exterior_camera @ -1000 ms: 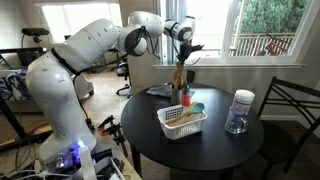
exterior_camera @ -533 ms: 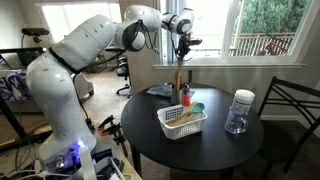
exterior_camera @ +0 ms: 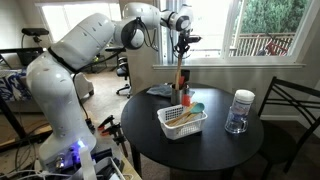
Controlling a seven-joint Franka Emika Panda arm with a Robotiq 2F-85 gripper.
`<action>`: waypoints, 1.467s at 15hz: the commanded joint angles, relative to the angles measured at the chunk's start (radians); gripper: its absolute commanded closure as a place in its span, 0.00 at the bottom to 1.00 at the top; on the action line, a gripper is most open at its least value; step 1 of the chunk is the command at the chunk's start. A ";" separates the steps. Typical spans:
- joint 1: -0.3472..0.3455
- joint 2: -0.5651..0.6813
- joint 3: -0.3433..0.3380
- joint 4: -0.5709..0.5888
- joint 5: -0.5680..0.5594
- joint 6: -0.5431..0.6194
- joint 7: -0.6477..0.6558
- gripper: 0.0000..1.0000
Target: Put one wooden spatula from the silver holder in the white basket.
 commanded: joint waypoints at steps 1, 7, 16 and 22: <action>-0.009 -0.063 -0.025 -0.036 -0.008 -0.045 0.060 0.93; -0.017 -0.137 -0.058 -0.012 -0.009 -0.196 0.069 0.93; -0.106 -0.121 -0.030 0.016 0.077 -0.382 -0.044 0.93; -0.109 -0.101 -0.040 0.023 0.065 -0.369 -0.050 0.93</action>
